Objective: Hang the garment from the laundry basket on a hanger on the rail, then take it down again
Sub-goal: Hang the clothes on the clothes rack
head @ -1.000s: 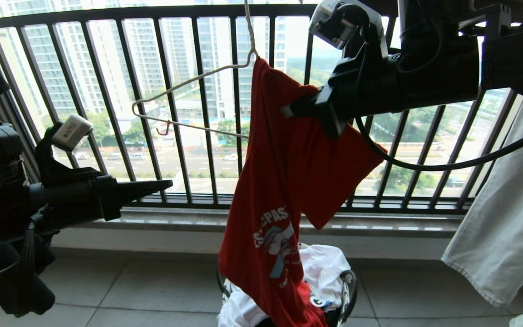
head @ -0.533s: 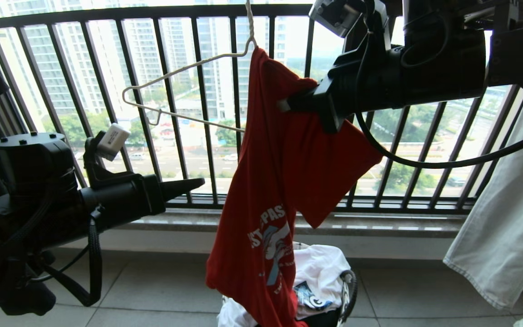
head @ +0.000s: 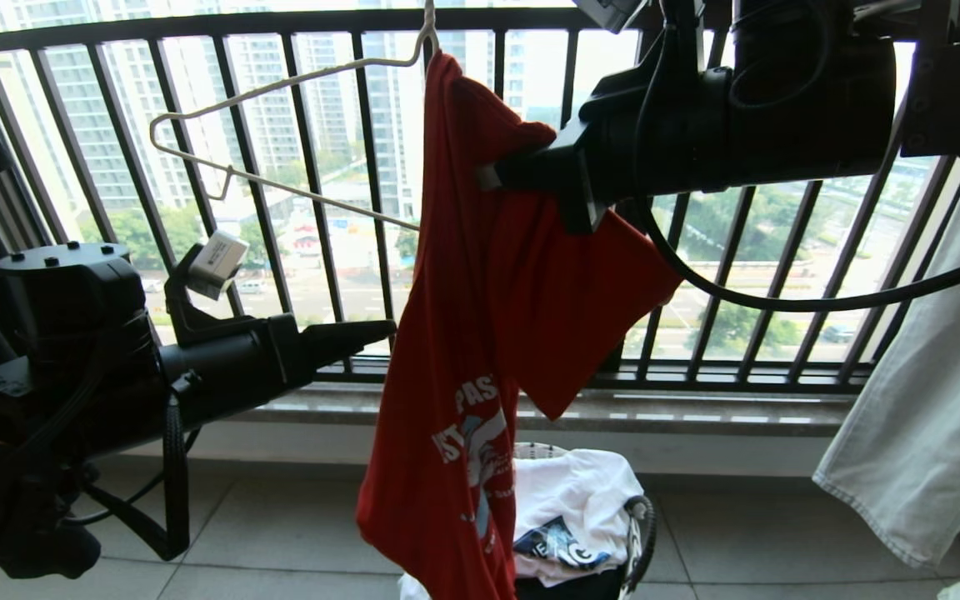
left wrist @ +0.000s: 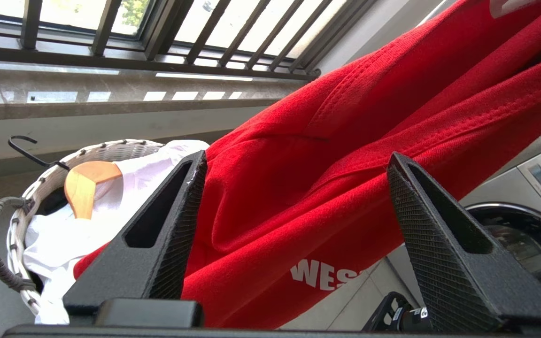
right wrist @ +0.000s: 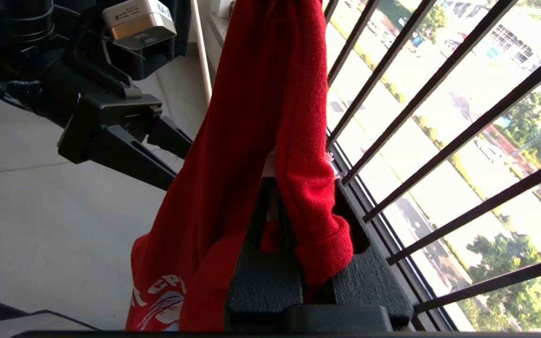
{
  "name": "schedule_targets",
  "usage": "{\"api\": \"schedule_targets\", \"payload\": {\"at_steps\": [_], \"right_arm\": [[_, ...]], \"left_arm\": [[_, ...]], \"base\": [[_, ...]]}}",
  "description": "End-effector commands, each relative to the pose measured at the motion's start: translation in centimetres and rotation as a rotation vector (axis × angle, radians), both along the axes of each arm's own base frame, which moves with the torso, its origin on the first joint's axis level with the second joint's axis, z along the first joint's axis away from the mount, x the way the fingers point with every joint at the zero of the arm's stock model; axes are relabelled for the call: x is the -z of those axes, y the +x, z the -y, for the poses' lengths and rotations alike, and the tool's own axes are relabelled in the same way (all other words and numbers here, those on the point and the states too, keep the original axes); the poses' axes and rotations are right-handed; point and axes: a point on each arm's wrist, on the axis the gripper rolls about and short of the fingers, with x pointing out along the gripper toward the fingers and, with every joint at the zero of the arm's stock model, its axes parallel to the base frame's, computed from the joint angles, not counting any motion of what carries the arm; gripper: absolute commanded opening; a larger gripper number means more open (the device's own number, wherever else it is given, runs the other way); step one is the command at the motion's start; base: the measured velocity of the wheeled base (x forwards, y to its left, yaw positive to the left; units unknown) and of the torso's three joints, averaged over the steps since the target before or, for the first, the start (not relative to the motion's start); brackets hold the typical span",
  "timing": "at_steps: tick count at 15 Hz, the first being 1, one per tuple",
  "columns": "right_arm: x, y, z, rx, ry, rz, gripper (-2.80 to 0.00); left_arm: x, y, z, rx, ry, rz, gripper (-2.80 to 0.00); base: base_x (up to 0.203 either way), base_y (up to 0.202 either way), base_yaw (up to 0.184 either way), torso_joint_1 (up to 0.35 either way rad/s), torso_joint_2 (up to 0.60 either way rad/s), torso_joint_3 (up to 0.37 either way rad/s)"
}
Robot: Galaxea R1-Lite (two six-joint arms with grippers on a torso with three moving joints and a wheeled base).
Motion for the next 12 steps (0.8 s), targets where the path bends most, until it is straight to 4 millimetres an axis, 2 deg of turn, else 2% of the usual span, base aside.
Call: {"api": "schedule_targets", "payload": {"at_steps": [1,7,12], "right_arm": [[0.5,-0.3,-0.9,-0.028,-0.011,-0.013,-2.8],[1.2,-0.4,-2.0,-0.054,-0.025,-0.03,-2.8],[0.9,-0.6,-1.9,-0.054,-0.016,-0.021,-2.8]], "left_arm": [[-0.1,-0.1,0.2,0.012,-0.005,0.004,0.0],[0.1,0.6,0.4,-0.004,-0.015,0.037,0.0],[2.7,3.1,1.0,-0.101,0.017,0.04,0.0]], "base": [[0.0,0.0,0.0,0.0,0.0,0.0],[0.0,0.0,0.0,0.0,0.0,0.0],[0.0,0.0,0.0,0.0,0.0,0.0]]}}
